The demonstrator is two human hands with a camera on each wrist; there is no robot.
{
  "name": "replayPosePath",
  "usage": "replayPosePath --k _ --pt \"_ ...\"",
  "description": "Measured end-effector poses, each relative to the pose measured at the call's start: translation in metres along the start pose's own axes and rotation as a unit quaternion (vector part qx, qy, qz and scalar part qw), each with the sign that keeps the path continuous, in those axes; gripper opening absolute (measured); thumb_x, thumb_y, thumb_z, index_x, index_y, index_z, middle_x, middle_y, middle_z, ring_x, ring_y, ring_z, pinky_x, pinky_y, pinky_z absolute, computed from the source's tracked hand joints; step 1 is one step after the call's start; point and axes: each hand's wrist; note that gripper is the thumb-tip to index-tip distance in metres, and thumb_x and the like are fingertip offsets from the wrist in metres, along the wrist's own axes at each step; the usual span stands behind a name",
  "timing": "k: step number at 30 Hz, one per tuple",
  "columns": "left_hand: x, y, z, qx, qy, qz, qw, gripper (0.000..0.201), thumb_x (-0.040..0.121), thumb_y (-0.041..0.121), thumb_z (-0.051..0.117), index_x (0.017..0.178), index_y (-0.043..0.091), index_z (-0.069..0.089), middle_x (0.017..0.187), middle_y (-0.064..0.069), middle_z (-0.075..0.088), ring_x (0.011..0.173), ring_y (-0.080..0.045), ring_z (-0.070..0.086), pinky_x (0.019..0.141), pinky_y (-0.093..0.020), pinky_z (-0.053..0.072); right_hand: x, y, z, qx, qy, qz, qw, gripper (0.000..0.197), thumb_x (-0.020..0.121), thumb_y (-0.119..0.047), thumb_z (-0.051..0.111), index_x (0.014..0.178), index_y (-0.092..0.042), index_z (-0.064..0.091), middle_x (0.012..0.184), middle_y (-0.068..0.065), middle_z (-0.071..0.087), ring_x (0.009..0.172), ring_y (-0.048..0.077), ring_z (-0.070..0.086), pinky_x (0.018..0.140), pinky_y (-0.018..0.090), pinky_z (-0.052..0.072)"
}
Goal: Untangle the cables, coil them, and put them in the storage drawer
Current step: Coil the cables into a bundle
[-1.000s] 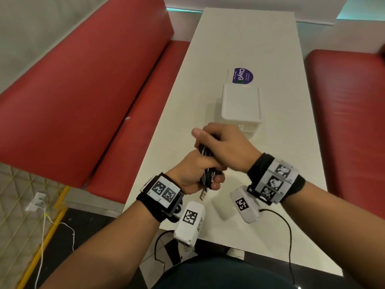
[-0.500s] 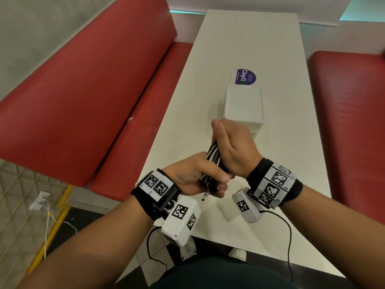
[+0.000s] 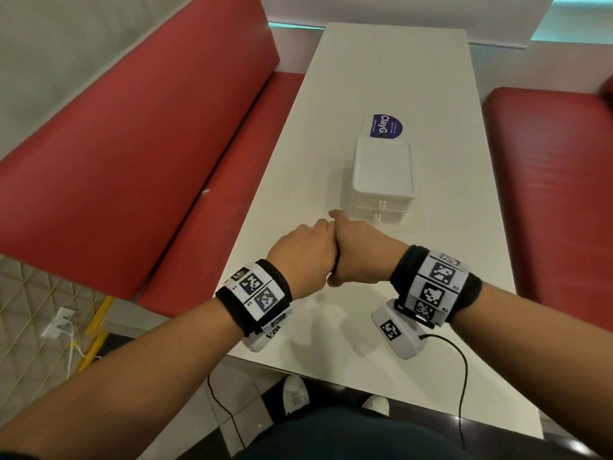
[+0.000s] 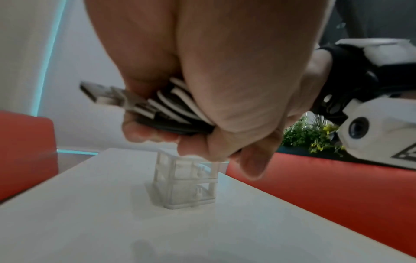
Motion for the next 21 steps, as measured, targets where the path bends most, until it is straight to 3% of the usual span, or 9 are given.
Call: replayPosePath --k 1,3,5,7,10,13,16,18,21 --pt "0.001 -0.002 -0.001 -0.037 0.014 -0.019 0.999 0.038 0.085 0.012 0.059 0.12 0.009 0.044 0.111 -0.008 0.053 0.077 -0.02 0.047 0.061 -0.032 0.037 0.001 0.0 0.0 -0.019 0.013 0.005 1.0 0.075 0.066 -0.018 0.085 0.127 -0.005 0.045 0.092 0.002 0.064 0.084 0.023 0.062 0.068 0.033 0.056" --pt "0.002 -0.005 -0.003 -0.095 0.034 -0.046 0.994 0.046 0.08 0.009 0.063 0.119 0.011 0.04 0.104 -0.006 0.057 0.082 -0.023 0.057 0.059 -0.033 0.039 -0.001 -0.001 -0.001 -0.036 0.023 0.007 0.999 0.037 0.068 -0.018 0.08 0.095 -0.009 0.057 0.082 0.003 0.062 0.071 0.022 0.059 0.056 0.031 0.048" --pt "0.004 -0.006 -0.004 -0.118 0.04 -0.051 0.991 0.05 0.076 0.01 0.065 0.12 0.012 0.042 0.102 -0.004 0.06 0.085 -0.025 0.06 0.064 -0.036 0.045 -0.002 0.0 0.0 -0.023 0.039 0.007 0.999 0.021 0.069 -0.019 0.074 0.075 -0.014 0.055 0.068 0.001 0.059 0.058 0.019 0.055 0.048 0.027 0.039" --pt "0.006 -0.007 -0.005 -0.111 0.044 -0.045 0.992 0.035 0.074 0.014 0.063 0.103 0.018 0.045 0.1 -0.001 0.061 0.085 -0.025 0.06 0.068 -0.035 0.044 -0.001 0.0 0.0 -0.02 0.055 0.006 0.998 0.024 0.07 -0.02 0.072 0.064 -0.019 0.048 0.061 -0.001 0.053 0.051 0.015 0.05 0.046 0.024 0.034" --pt "0.01 -0.013 -0.002 -0.148 0.015 -0.043 0.988 0.036 0.073 0.013 0.065 0.095 0.024 0.039 0.093 0.002 0.06 0.083 -0.023 0.06 0.064 -0.03 0.04 -0.002 -0.001 -0.002 -0.029 0.062 0.005 0.998 0.028 0.072 -0.022 0.069 0.061 -0.022 0.043 0.059 -0.003 0.049 0.049 0.012 0.046 0.045 0.023 0.031" --pt "0.012 -0.016 -0.006 -0.202 -0.056 -0.047 0.977 0.051 0.068 0.014 0.075 0.106 0.021 0.041 0.089 0.002 0.061 0.079 -0.022 0.064 0.056 -0.03 0.046 -0.003 -0.001 0.0 -0.074 0.056 0.015 0.996 0.028 0.072 -0.024 0.066 0.066 -0.024 0.039 0.064 -0.002 0.05 0.052 0.013 0.048 0.047 0.024 0.033" --pt "0.013 -0.015 -0.01 -0.17 -0.1 -0.037 0.98 0.071 0.058 0.024 0.089 0.113 0.018 0.044 0.095 0.003 0.06 0.081 -0.019 0.062 0.062 -0.032 0.05 -0.002 0.0 0.003 -0.054 0.057 0.009 0.997 0.026 0.073 -0.02 0.064 0.065 -0.021 0.039 0.064 0.0 0.048 0.052 0.014 0.046 0.046 0.024 0.032" --pt "0.014 -0.009 -0.01 -0.109 -0.089 -0.043 0.989 0.06 0.065 0.024 0.085 0.111 0.017 0.048 0.098 0.001 0.061 0.079 -0.021 0.059 0.064 -0.033 0.049 -0.002 0.001 0.004 -0.041 0.047 0.007 0.998 0.03 0.076 -0.013 0.063 0.062 -0.018 0.037 0.06 0.0 0.044 0.05 0.014 0.041 0.045 0.024 0.028" --pt "0.018 0.0 -0.007 -0.049 -0.045 -0.072 0.995 0.024 0.08 0.016 0.062 0.102 0.017 0.054 0.09 -0.001 0.06 0.07 -0.024 0.052 0.062 -0.033 0.042 0.0 0.004 0.005 -0.108 0.044 0.006 0.993 0.031 0.078 -0.009 0.059 0.06 -0.017 0.035 0.058 0.001 0.041 0.049 0.015 0.038 0.046 0.026 0.027"
Point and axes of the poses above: each hand's wrist, its own x-axis towards the middle knuckle, its own z-axis out of the palm, y = z × x
